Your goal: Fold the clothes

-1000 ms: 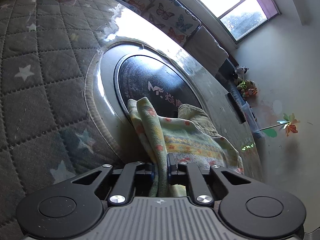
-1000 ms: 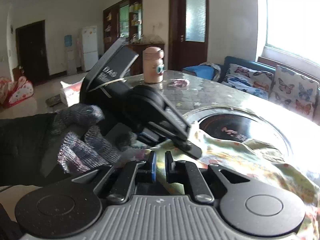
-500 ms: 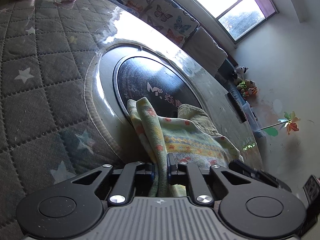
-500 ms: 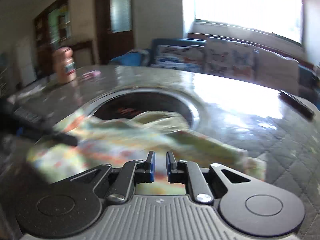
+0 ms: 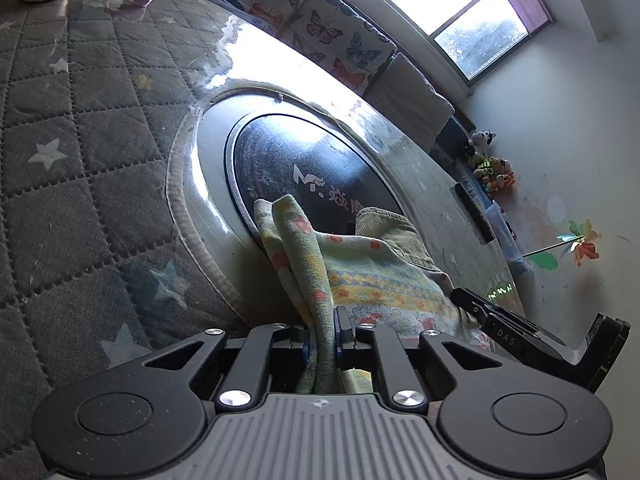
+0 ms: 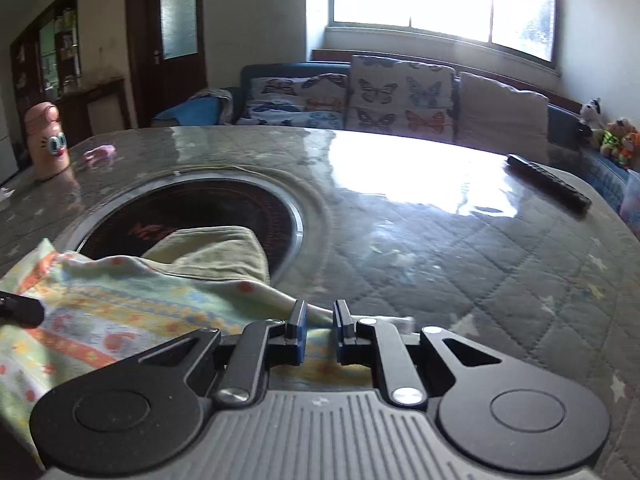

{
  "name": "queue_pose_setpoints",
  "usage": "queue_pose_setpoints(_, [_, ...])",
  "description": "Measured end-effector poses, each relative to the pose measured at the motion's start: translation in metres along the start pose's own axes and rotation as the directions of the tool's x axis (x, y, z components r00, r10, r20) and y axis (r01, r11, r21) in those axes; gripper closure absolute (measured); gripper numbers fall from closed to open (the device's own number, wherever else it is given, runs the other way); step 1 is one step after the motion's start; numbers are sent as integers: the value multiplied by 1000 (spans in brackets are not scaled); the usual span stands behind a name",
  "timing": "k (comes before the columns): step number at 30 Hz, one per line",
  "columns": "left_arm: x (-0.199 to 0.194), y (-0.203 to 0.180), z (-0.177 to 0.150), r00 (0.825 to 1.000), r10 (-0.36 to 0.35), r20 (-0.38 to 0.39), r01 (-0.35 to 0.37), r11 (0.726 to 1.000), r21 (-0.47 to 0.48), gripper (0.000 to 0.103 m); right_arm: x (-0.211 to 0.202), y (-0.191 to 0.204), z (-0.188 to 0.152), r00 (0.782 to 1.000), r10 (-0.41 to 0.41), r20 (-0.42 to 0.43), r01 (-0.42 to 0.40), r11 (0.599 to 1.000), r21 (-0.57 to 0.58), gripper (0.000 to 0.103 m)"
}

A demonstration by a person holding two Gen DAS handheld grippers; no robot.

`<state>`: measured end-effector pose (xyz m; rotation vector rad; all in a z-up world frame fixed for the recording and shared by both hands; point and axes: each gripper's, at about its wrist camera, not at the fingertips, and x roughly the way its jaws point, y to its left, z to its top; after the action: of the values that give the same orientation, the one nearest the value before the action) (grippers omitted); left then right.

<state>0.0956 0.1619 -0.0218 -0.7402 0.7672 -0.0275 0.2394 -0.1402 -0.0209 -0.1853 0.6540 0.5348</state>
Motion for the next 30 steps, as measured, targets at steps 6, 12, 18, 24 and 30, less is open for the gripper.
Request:
queue_pose_setpoints(6, [1,-1,-1,1000,2,1,-2,1000,2,91,-12,-21,-6,998,-64,18,64,997,35,90])
queue_pose_setpoints(12, [1,-1,-1,1000,4,0,-4,1000,6,90,-32,-42,-18,993,-113,41,108,988,106,52])
queue_pose_setpoints(18, [1,-3,-1,1000,14,1,-14,1000,17,90,-35,-62,-30,998,-68,11,64,975,214,52])
queue_pose_setpoints(24, [1,-8,0,999,36,2,-36,998,42,89,-30,-50,-35,1000,-18,14,14,967,255,56])
queue_pose_setpoints(30, [1,-24,1,997,80,9,-81,991,104,91,-39,-44,-38,999,3,43,-15,963,269,94])
